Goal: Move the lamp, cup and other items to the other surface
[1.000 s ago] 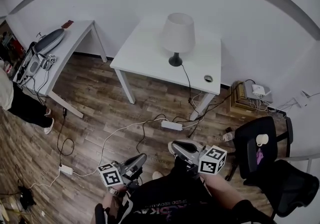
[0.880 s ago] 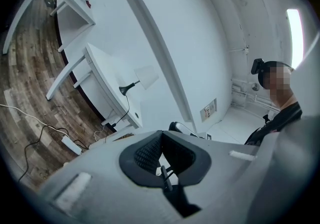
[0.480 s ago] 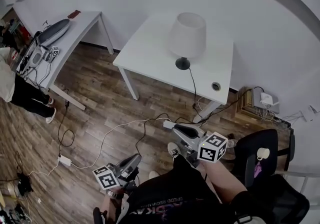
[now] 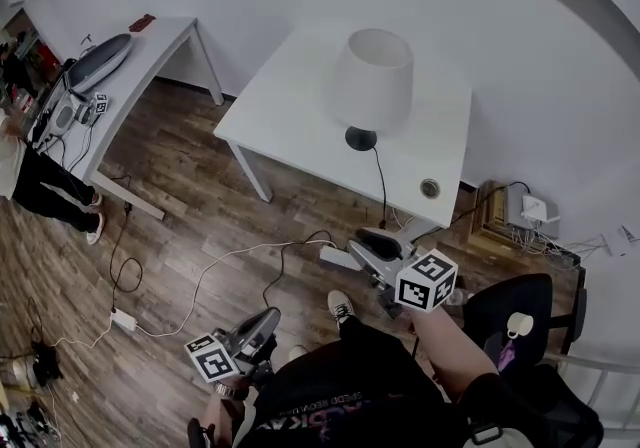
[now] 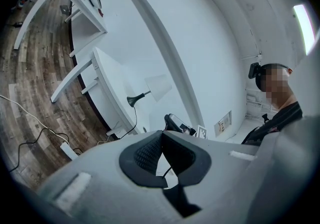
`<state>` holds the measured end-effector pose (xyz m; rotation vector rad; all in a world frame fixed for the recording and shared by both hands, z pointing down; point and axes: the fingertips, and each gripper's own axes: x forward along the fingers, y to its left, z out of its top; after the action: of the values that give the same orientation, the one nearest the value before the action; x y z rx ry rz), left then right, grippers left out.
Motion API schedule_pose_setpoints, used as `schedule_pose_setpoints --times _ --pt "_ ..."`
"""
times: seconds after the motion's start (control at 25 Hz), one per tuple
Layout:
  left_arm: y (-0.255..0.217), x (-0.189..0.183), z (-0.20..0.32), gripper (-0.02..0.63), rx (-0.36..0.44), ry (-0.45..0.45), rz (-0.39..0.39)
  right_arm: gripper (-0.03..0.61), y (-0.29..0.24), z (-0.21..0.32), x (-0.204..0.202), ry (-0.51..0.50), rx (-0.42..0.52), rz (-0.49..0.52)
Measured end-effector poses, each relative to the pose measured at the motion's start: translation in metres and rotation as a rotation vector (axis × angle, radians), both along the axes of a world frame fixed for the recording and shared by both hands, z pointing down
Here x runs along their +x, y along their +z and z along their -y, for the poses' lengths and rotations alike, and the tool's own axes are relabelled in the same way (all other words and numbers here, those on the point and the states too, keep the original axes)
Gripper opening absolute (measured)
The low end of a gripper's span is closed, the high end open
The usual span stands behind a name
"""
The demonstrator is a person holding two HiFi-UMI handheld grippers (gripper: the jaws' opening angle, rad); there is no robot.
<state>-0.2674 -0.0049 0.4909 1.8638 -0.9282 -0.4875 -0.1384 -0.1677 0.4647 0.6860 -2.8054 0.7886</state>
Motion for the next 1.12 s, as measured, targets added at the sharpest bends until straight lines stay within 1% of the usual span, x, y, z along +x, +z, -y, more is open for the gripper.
schedule_pose_setpoints --times 0.24,0.48,0.72,0.92,1.12 --pt "-0.003 0.007 0.026 -0.005 0.003 -0.012 0.013 0.151 0.01 0.05 0.017 0.035 0.065 -0.084" --pt "-0.003 0.005 0.038 -0.005 -0.022 -0.063 0.029 0.164 0.027 0.102 0.034 0.081 0.105 -0.15" --pt "-0.001 0.007 0.043 -0.005 -0.041 -0.12 0.036 0.163 0.044 0.157 0.046 0.131 0.135 -0.206" --pt "0.002 0.009 0.039 -0.005 -0.06 -0.178 0.043 0.16 0.075 0.208 0.06 0.219 0.174 -0.282" --pt "0.007 0.008 0.037 -0.005 -0.089 -0.22 0.044 0.176 0.109 0.26 0.051 0.24 0.184 -0.36"
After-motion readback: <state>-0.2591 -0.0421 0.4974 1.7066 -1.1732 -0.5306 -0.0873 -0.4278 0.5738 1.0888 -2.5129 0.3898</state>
